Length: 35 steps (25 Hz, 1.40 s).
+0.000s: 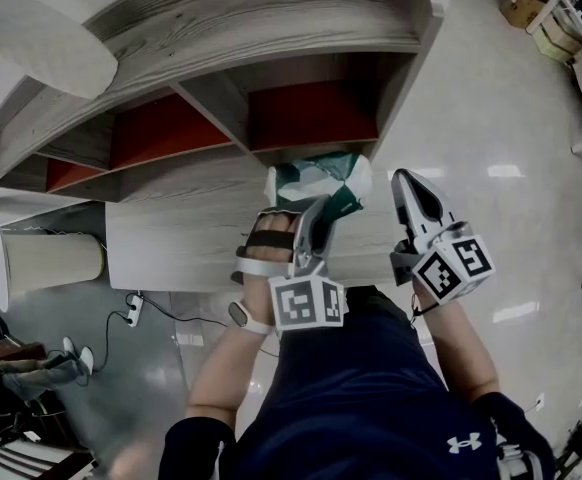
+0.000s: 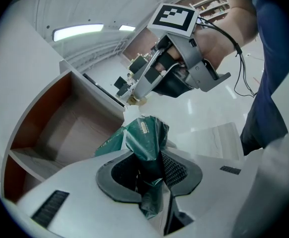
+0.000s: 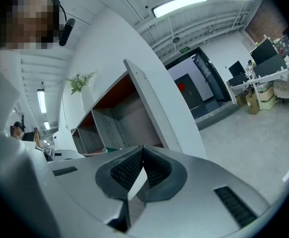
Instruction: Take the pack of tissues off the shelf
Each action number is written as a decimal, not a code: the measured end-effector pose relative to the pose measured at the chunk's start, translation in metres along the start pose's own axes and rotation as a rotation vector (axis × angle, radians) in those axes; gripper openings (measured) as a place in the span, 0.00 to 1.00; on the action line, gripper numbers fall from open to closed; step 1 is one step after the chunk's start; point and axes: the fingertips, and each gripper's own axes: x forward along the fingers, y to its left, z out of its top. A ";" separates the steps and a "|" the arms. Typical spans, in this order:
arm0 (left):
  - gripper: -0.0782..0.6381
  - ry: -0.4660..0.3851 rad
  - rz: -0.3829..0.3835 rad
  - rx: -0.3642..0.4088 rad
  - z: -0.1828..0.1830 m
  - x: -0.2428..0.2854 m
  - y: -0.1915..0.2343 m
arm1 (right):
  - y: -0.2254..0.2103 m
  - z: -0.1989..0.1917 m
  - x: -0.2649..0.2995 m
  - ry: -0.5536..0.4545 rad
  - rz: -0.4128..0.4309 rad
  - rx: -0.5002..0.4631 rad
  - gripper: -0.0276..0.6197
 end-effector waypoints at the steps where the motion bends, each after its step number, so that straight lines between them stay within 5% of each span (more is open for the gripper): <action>1: 0.26 0.003 -0.006 0.001 -0.001 0.001 -0.006 | -0.001 -0.002 -0.002 0.000 -0.002 0.003 0.06; 35: 0.26 0.105 -0.087 -0.006 -0.063 0.084 -0.105 | -0.016 -0.017 -0.018 0.017 -0.056 0.059 0.06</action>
